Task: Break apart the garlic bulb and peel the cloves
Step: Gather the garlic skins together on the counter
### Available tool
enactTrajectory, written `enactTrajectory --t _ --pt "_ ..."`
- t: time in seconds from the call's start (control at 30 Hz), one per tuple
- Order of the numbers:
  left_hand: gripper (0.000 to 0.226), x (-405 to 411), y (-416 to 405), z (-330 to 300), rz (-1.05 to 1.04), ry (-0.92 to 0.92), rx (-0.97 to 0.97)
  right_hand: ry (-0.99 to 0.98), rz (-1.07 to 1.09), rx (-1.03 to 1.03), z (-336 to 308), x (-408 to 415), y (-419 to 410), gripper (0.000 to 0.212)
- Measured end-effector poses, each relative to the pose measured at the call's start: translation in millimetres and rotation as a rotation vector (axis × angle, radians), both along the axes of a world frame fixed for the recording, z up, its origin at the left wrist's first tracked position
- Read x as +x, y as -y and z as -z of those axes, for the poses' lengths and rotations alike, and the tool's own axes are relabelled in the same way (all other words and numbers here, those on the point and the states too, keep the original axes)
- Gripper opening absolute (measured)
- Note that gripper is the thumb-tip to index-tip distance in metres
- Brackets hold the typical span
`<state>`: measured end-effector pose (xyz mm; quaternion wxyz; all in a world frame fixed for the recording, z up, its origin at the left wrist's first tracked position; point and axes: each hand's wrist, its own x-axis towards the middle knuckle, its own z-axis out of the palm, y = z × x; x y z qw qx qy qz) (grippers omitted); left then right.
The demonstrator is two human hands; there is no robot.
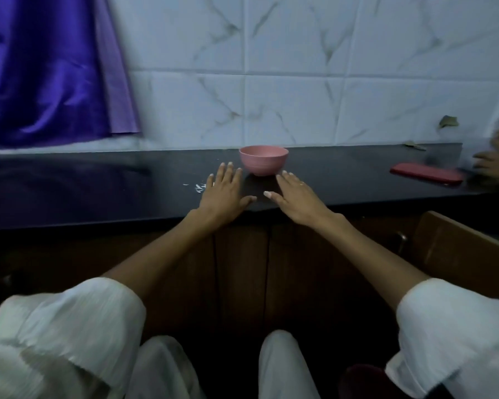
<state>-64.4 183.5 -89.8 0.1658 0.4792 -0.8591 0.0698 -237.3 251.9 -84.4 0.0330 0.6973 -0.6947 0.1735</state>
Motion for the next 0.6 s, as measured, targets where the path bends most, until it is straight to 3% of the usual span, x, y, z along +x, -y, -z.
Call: enactTrajectory --t 0.2,0.3,0.43,0.53,0.6 --pt "0.086 67.9 55.2 5.9 -0.211 -0.090 0.211 0.034 -0.017 0.281 0.8 -9.2 23.3 0.076" --pt "0.094 91.3 76.8 14.0 -0.299 -0.059 0.322 -0.022 -0.014 0.325 10.6 -11.4 42.2 0.080" --pt "0.130 104.1 115.4 14.1 -0.314 0.059 0.427 -0.087 -0.007 0.369 19.2 -0.1 74.5 0.092" --pt "0.091 93.9 124.7 9.4 -0.269 0.067 0.427 -0.101 -0.008 0.393 23.8 17.1 97.7 0.100" --pt "0.080 84.4 126.7 10.4 -0.195 0.093 0.414 -0.107 -0.025 0.395 24.1 31.4 112.5 0.104"
